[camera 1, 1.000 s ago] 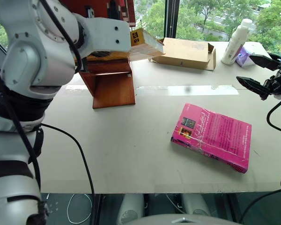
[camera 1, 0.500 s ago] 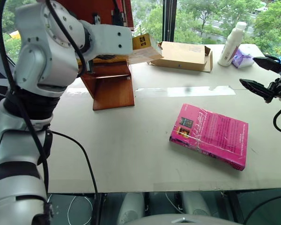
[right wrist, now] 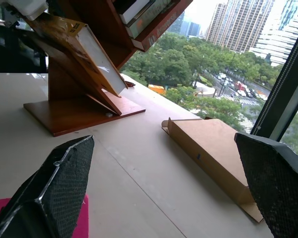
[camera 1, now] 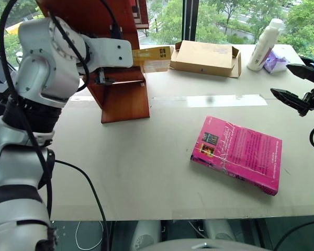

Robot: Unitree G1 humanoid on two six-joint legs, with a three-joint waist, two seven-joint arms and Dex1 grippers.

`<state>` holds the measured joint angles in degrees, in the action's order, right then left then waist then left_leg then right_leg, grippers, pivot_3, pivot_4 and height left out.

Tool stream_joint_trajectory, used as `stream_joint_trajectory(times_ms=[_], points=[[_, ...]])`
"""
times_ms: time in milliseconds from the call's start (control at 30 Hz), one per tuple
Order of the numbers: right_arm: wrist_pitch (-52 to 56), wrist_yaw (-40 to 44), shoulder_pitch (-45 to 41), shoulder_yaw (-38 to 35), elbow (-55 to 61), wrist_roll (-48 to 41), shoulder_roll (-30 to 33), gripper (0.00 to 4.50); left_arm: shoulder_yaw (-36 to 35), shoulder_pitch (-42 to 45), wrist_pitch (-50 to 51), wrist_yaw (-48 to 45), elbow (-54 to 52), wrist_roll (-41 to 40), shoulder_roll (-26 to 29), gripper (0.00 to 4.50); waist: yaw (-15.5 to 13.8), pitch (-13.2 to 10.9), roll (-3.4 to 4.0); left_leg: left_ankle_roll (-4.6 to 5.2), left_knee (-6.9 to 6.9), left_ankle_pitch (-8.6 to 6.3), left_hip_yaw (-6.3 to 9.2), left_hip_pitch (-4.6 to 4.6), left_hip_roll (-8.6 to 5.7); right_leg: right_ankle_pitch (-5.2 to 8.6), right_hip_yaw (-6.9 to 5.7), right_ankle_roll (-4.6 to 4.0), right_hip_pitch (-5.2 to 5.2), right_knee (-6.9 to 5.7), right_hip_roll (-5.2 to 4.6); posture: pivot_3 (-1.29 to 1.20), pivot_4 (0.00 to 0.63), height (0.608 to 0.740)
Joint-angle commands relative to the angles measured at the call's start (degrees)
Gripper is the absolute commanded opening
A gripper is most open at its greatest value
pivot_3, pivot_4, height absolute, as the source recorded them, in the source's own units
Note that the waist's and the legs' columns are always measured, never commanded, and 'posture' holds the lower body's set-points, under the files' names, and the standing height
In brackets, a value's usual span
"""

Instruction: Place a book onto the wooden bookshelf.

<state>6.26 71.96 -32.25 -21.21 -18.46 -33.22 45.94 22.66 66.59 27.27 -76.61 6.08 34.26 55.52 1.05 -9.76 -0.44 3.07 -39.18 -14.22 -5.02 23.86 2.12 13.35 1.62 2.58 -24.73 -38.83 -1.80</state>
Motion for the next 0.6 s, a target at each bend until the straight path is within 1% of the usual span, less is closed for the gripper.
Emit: stream_joint_trajectory(times_ms=[33,133,233,333,433,467,567,600], points=[[0.2,-0.4,0.1,-1.6,2.4,-1.3,0.8,4.50,-3.8,-1.2,0.1,-1.5,-2.0,-0.1,4.8,4.43,0.1,0.0,-0.01,0.00,0.00,0.00,0.00,0.00,0.00,0.00,0.00,0.00,0.00,0.01,0.00,0.00,0.150,0.733],[0.3,-0.5,0.1,-1.7,2.6,-1.4,1.0,4.50,-6.5,-2.7,-0.3,-2.1,-3.9,-1.4,8.1,4.43,0.1,-0.1,-0.17,0.00,0.00,0.00,-0.02,0.00,0.01,0.00,0.01,0.00,0.00,0.01,0.00,0.00,0.150,0.733],[0.4,-0.4,-0.1,-1.7,2.4,-1.4,1.2,4.50,-10.3,-3.7,1.0,-3.9,-7.3,-6.1,8.5,4.43,-0.3,-0.2,-0.40,0.00,-0.01,0.00,-0.02,0.01,0.02,0.00,0.00,0.00,0.00,0.03,-0.03,0.00,0.150,0.733],[0.4,-0.2,-0.1,-1.9,2.1,-1.3,1.7,4.50,-15.3,-5.6,4.8,-5.5,-13.4,-12.3,7.8,4.43,-0.5,-0.3,-0.49,0.01,-0.03,0.00,-0.01,0.07,-0.01,0.01,-0.06,0.01,0.01,0.08,-0.12,0.00,0.150,0.733],[0.5,0.0,-0.2,-2.2,1.8,-1.4,2.2,4.50,-21.9,-8.0,12.2,-6.7,-21.2,-19.5,7.2,4.43,-0.3,-0.3,-0.56,0.02,-0.03,-0.01,0.00,0.10,0.00,0.00,-0.06,0.02,0.00,0.11,-0.12,0.00,0.150,0.733],[0.4,0.0,-0.2,-2.3,1.6,-1.3,2.5,4.50,-24.4,-9.5,14.2,-6.9,-23.8,-21.3,8.0,4.43,-0.2,-0.3,-0.56,0.02,-0.03,-0.01,0.01,0.10,0.00,0.00,-0.07,0.02,0.00,0.10,-0.12,0.00,0.150,0.733],[0.4,0.2,-0.1,-2.6,1.2,-1.3,3.1,4.50,-32.8,-14.1,25.6,-7.4,-32.3,-27.5,9.5,4.43,0.3,-0.3,-0.58,0.01,0.00,-0.01,0.03,0.09,0.01,0.01,-0.06,0.01,-0.01,0.10,-0.08,0.00,0.150,0.733],[0.3,0.3,-0.1,-2.6,1.0,-1.3,3.3,4.50,-35.7,-15.4,31.0,-7.4,-35.3,-29.9,9.4,4.43,0.4,-0.3,-0.58,0.01,0.00,-0.01,0.05,0.08,0.02,0.01,-0.07,0.01,-0.01,0.08,-0.07,0.00,0.150,0.733]])
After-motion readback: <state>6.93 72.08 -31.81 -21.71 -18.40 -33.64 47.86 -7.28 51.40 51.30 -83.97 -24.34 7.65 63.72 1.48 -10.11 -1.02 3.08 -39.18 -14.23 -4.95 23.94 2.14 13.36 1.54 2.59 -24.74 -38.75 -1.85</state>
